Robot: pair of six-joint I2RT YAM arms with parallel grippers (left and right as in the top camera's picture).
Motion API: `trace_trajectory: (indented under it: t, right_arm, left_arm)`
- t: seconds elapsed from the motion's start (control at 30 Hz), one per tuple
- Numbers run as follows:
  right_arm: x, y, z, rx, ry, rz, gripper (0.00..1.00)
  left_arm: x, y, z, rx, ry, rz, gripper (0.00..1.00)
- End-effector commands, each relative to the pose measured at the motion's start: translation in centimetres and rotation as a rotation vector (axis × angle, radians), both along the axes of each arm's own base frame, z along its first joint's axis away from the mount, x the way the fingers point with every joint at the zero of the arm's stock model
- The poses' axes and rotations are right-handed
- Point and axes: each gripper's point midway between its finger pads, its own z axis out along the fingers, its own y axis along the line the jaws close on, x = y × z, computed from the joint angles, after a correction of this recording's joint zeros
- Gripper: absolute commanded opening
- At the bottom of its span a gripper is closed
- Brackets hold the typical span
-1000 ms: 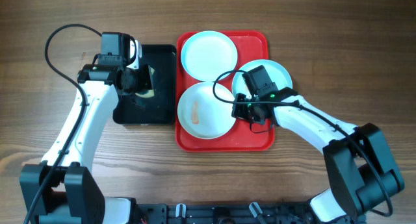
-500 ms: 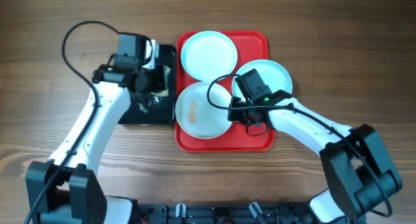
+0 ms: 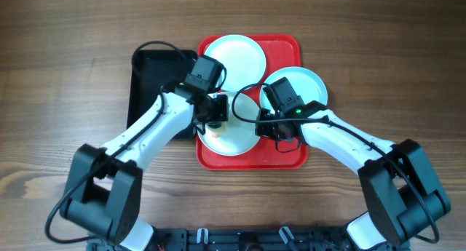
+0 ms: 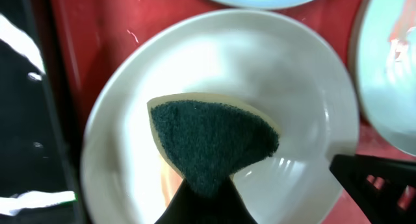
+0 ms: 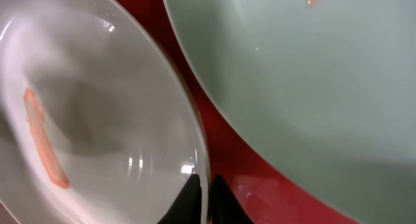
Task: Clean dirty plates on tray and stack at the side
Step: 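Move the sponge with the left gripper onto the white plate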
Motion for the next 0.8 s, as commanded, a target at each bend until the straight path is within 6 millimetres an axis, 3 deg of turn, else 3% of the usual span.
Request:
trace_trajectory:
  t: [0.0,0.37,0.63,0.77]
  right_arm:
    - [-0.2,-0.1,-0.5,-0.017,0.005,0.009,0.08]
    - [-0.2,-0.1,-0.5,-0.017,0.005,0.011,0.08]
    - [-0.4,-0.2,-0.6,-0.021,0.01,0.011,0.08]
    - [-0.5,-0.3,-0.6,-0.025,0.018,0.012,0.04]
  left_arm:
    - [-0.5,0.4,-1.7,0.032,0.049,0.087,0.04]
    - [-0.7,2.1,-2.3,0.116,0.062,0.163,0.04]
    - [-0.7,2.2,-5.0,0.128,0.068,0.164,0.04]
    - [-1.6,2.6,-6.0,0.136,0.089,0.162,0.04]
